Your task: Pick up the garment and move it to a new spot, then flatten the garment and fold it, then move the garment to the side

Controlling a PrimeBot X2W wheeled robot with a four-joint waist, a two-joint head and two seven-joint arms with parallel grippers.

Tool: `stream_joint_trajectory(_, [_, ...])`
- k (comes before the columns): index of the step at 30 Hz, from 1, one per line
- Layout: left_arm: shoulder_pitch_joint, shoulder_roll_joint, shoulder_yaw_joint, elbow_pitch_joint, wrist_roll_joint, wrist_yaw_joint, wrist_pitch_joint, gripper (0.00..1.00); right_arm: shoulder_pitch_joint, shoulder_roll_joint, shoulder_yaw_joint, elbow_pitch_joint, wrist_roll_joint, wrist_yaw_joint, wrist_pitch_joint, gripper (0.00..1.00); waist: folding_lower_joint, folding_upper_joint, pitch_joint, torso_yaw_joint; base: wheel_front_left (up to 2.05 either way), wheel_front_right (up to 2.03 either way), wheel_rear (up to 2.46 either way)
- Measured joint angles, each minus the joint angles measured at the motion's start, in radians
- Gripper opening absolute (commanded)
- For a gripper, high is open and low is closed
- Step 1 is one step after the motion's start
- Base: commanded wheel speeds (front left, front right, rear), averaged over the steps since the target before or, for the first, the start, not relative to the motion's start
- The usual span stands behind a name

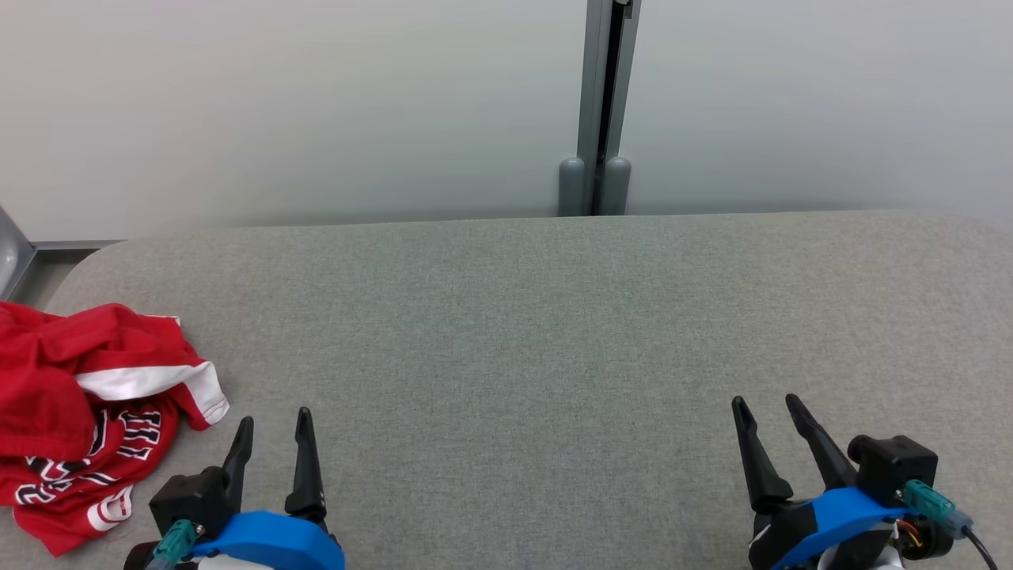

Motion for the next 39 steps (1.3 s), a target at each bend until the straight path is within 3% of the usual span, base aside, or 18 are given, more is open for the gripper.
stream_joint_trajectory(23, [0.000,0.027,-0.050,-0.003,0.099,0.036,-0.035,1.00,0.000,-0.002,-0.005,0.006,-0.151,0.000,-0.031,1.00,0.0000,0.0000,0.008,0.000,0.00,0.00,0.00])
stream_joint_trajectory(39, [-0.006,0.029,-0.052,-0.009,0.094,0.048,-0.038,1.00,-0.002,-0.003,-0.010,0.004,-0.149,0.000,-0.048,1.00,0.0000,0.0000,0.008,0.027,0.00,0.00,0.00])
